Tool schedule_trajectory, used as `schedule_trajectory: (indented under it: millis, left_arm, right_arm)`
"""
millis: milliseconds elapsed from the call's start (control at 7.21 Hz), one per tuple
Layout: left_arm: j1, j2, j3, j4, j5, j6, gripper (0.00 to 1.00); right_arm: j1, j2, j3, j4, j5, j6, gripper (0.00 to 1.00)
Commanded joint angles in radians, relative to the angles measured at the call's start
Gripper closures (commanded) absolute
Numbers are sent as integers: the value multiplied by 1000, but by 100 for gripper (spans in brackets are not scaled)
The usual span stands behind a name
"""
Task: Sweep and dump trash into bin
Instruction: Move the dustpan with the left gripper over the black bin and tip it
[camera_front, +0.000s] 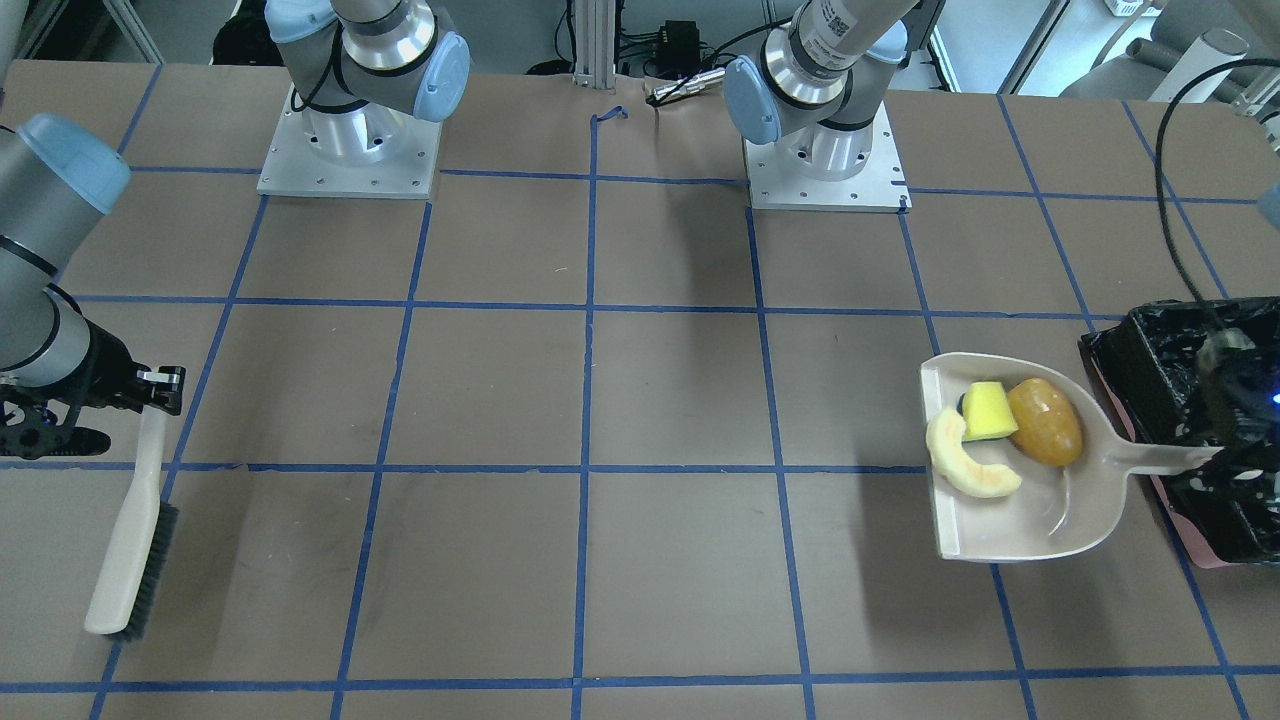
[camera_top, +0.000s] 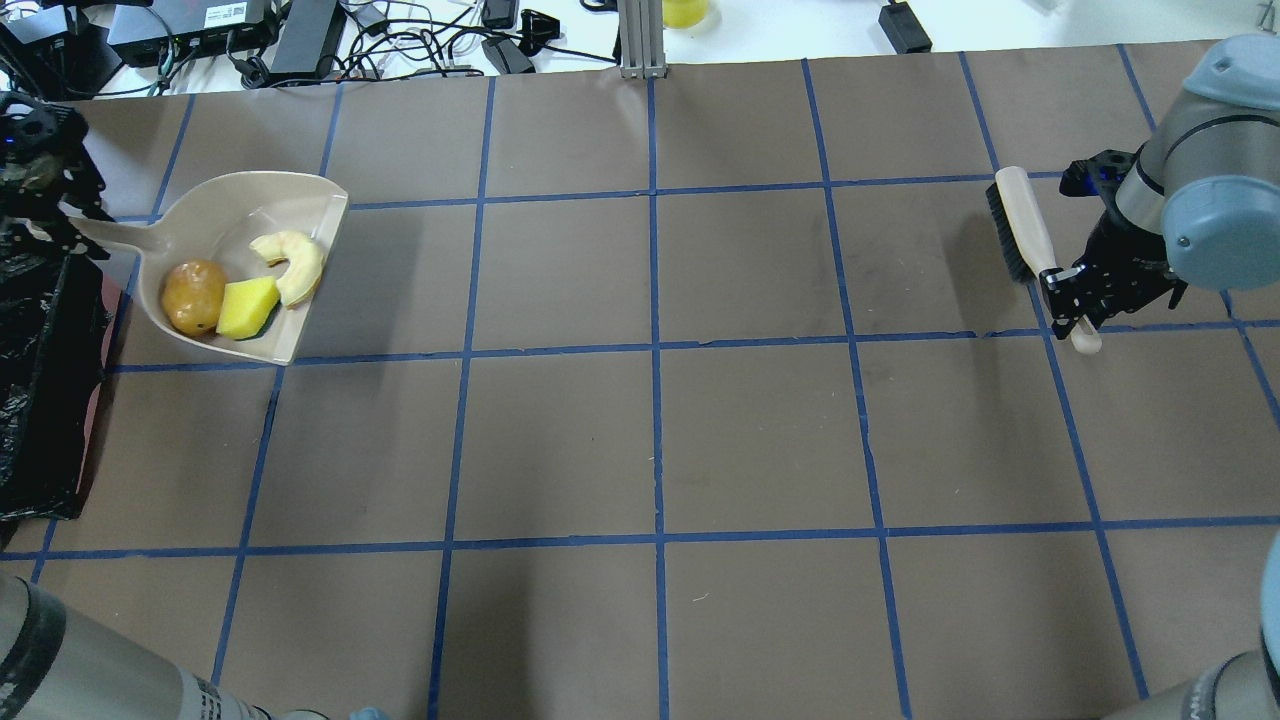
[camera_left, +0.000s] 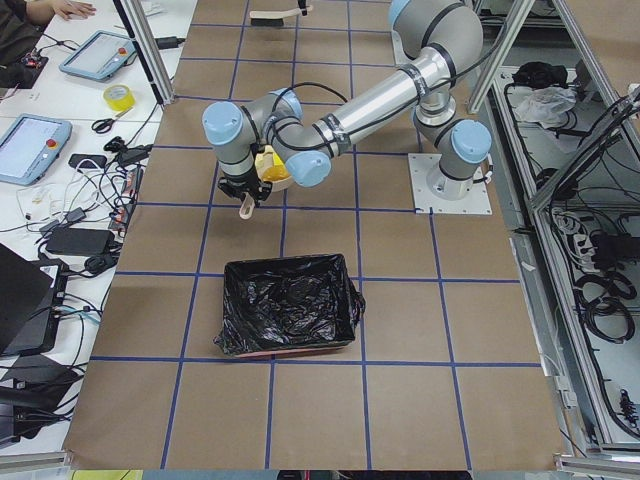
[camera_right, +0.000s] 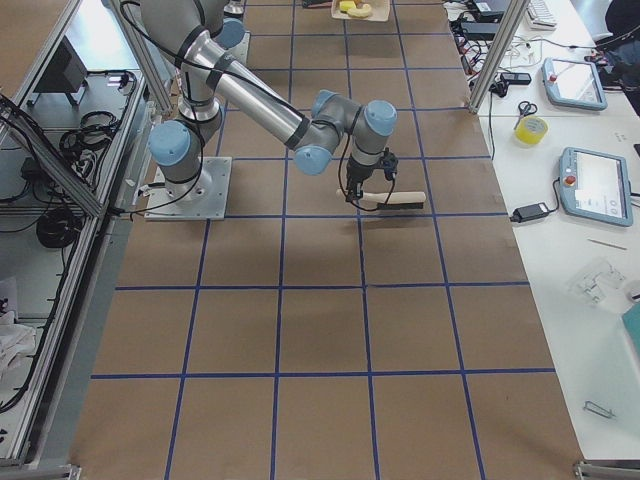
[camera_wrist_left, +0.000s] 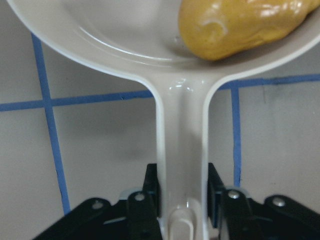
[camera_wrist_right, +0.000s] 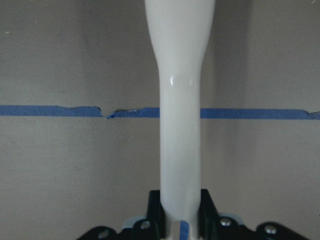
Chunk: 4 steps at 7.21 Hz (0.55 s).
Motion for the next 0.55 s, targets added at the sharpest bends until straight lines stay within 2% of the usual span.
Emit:
schedule_trajectory:
  millis: [0,139,416]
  left_arm:
    - [142,13,69,-101,0,154,100]
    - [208,-8,124,-109,1,259,100]
    - [296,-47,198,-109,10,350,100]
  right_arm:
    - [1,9,1,4,0,-8,100]
    - [1,11,-1,2,-3,-11,100]
    - [1,17,-2,1,1,-8,100]
